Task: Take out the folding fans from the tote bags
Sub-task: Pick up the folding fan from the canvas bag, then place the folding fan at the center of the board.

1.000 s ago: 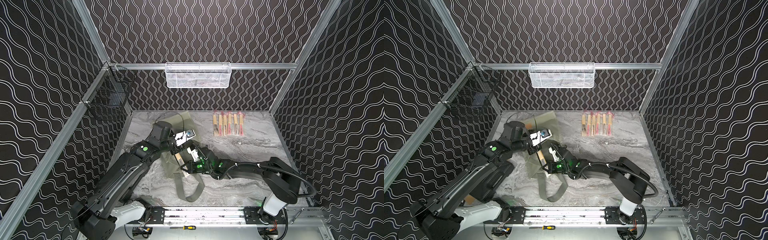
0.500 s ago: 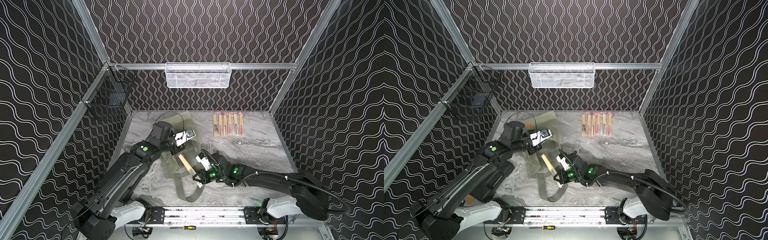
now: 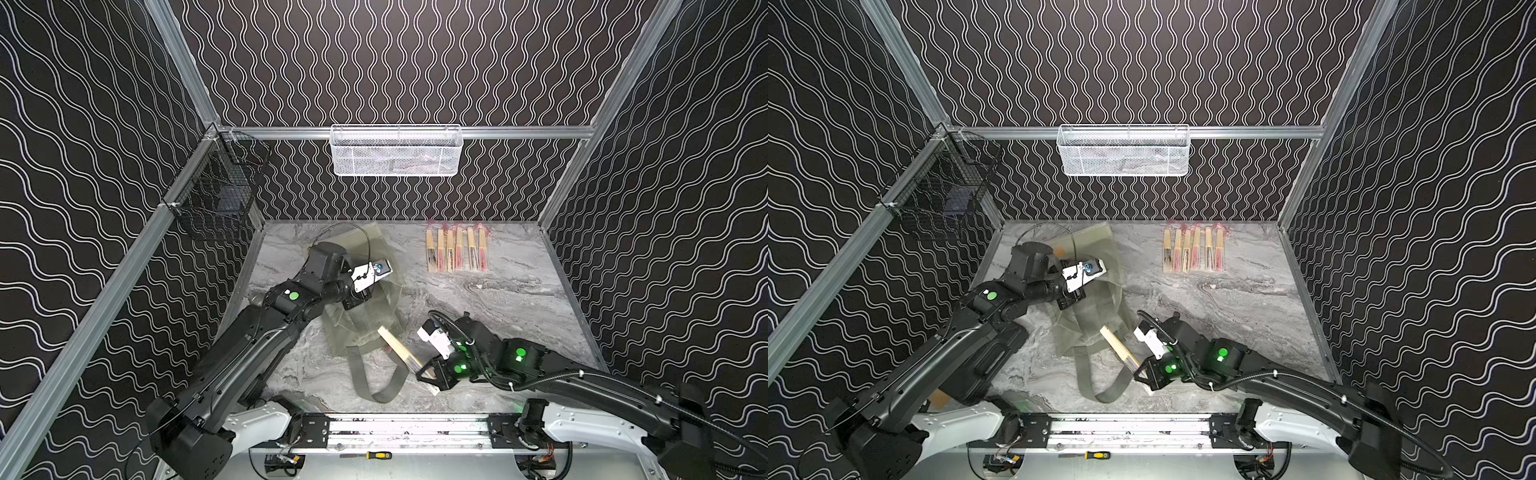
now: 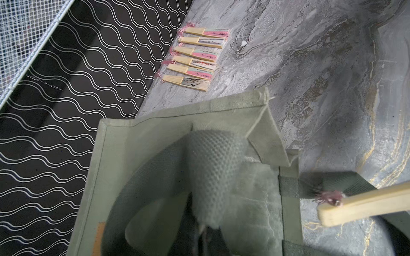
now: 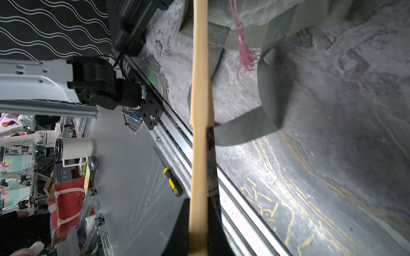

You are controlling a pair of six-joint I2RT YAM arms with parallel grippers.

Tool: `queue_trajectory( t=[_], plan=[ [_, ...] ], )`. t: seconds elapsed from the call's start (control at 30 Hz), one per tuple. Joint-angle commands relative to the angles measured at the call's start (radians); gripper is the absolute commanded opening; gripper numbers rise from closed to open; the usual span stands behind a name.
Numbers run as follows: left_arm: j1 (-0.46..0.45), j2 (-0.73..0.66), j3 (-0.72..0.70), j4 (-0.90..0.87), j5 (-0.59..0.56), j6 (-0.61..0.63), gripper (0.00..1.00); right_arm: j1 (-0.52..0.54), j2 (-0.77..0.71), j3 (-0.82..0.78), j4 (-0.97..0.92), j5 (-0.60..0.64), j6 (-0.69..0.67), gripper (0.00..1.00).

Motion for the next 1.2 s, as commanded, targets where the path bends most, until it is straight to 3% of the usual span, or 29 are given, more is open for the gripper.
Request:
queue_trajectory(
  t=[0.0,0.33,0.67,0.9,1.17],
  plan=[
    [0.001,-0.005,-0.007,0.048,-0.001,0.014,0.00,0.002,-0.056,0.022,-0.180,0.026,-0.005,0.11],
    [-0.002,0.013,0.001,0.041,0.008,0.009,0.00,0.003,-0.263,0.047,-0.419,0.058,0.041,0.10],
    [-0.003,0.019,0.005,0.035,0.009,0.011,0.00,-0.001,-0.350,0.061,-0.362,0.245,0.091,0.10],
    [-0.010,0.016,-0.004,0.041,0.003,0.012,0.00,-0.035,-0.262,0.063,-0.137,0.335,0.019,0.11],
    [-0.016,0.003,-0.009,0.047,0.000,0.012,0.00,-0.309,-0.033,0.176,0.029,0.334,-0.165,0.10]
  ],
)
